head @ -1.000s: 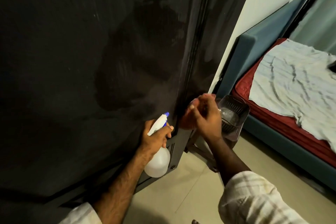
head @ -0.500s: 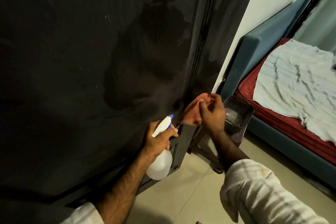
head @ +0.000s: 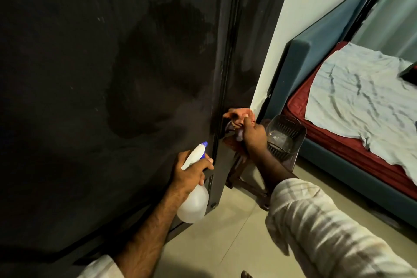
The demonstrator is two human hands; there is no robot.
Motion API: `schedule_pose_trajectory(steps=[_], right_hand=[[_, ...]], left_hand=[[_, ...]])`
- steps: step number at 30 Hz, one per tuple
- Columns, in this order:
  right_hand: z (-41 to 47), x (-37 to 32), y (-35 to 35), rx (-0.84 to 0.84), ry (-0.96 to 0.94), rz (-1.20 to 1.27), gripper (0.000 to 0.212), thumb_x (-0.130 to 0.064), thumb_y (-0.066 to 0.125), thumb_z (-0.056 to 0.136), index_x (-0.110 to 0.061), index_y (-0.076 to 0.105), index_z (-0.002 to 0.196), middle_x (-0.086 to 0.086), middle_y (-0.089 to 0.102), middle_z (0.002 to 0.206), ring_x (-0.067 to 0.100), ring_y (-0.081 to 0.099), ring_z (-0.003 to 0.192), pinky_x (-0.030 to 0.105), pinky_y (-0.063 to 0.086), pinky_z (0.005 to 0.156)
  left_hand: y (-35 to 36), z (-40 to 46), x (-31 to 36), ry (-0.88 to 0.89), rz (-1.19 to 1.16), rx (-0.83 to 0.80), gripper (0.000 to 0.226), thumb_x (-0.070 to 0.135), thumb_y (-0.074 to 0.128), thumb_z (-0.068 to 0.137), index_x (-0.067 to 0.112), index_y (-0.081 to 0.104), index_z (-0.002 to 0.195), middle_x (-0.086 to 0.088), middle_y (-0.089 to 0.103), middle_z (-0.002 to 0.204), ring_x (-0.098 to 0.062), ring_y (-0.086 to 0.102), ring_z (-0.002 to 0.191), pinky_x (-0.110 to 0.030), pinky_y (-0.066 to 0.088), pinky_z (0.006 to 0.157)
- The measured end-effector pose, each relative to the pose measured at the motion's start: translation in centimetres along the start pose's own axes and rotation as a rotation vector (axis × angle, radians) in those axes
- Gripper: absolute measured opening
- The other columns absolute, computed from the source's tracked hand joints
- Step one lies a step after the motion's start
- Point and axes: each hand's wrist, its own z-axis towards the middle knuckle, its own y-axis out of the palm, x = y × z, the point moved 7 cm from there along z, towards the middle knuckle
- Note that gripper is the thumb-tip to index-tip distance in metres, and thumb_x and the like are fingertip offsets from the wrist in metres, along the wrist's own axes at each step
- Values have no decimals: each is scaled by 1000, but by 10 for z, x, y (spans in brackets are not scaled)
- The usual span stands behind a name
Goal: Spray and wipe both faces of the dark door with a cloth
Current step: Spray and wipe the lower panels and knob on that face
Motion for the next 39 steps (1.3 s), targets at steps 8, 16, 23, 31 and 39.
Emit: schedule_pose_trajectory(steps=[8,16,23,31,39], right_hand=[[28,5,22,-158,199,111,46,-53,60,93,-9,73,99,24,72,95,35,73,84,55,63,92],[-6,-31,29,-55,-679,-1064,72,-57,67,95,-14,43,147,17,61,135,39,62,118,52,52,100],[16,-23,18,-25,-173,-466,47,-28,77,81,-5,61,119,16,71,106,38,68,94,41,56,80],[19,29,37,-573,361,743,30,-12,54,90,-9,70,115,9,69,86,21,66,69,29,56,64],[10,186,-26,-532,522,317,35,-37,63,99,-6,74,90,22,56,74,29,50,49,31,45,45]], left_hand=[[-3,0,-6,-22,-63,5,28,3,77,88,8,63,112,-13,77,89,-19,51,49,-28,46,48],[-10,-3,-19,-42,-74,48,28,5,78,89,13,64,112,-1,78,78,-19,55,53,-29,49,50],[-23,-8,-23,-54,-68,103,35,7,79,89,9,63,120,-13,78,88,-16,55,51,-26,48,46],[-1,-12,-19,-19,-8,156,19,-4,74,89,12,65,97,-11,75,85,-11,51,44,-25,43,44],[82,-11,-38,154,145,236,13,19,75,78,12,66,72,-10,59,58,-13,49,44,-23,40,47]])
